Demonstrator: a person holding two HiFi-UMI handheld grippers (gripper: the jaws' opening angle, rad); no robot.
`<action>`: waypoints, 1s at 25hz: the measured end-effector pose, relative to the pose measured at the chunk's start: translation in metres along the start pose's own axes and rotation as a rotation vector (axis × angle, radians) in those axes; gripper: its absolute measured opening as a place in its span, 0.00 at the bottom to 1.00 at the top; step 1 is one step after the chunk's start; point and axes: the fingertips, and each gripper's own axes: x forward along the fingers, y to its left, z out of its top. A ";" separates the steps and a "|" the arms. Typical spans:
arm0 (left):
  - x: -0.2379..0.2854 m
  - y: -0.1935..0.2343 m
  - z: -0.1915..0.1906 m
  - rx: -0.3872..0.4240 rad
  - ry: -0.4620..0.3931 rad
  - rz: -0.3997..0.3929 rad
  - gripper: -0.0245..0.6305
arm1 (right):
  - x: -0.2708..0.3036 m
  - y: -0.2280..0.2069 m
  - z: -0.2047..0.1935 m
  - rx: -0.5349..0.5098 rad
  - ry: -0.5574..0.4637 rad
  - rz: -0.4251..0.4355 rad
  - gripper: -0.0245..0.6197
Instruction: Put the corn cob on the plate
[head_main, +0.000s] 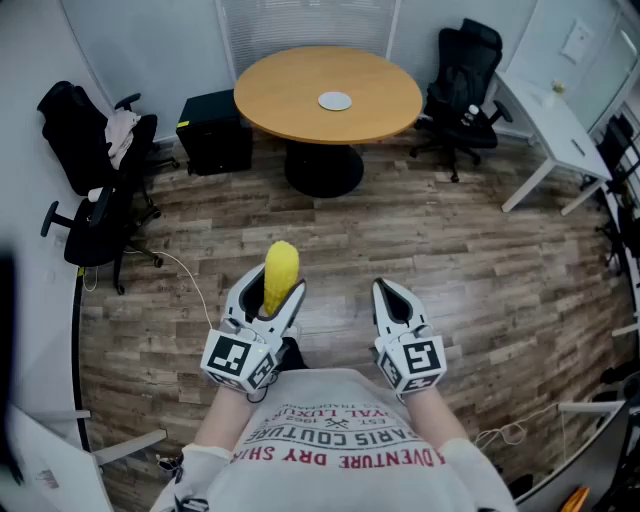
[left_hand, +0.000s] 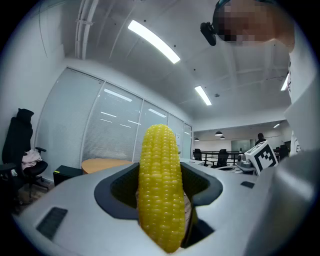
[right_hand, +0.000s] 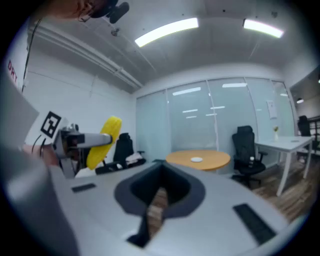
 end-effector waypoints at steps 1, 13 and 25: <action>0.000 -0.002 0.000 0.005 0.001 -0.003 0.46 | -0.001 -0.001 -0.002 0.000 0.004 -0.002 0.08; 0.013 0.007 -0.002 -0.008 0.009 -0.018 0.46 | 0.007 -0.012 -0.001 0.042 -0.011 -0.040 0.08; 0.060 0.071 -0.002 -0.039 0.023 -0.061 0.46 | 0.075 -0.025 0.005 0.047 0.006 -0.114 0.08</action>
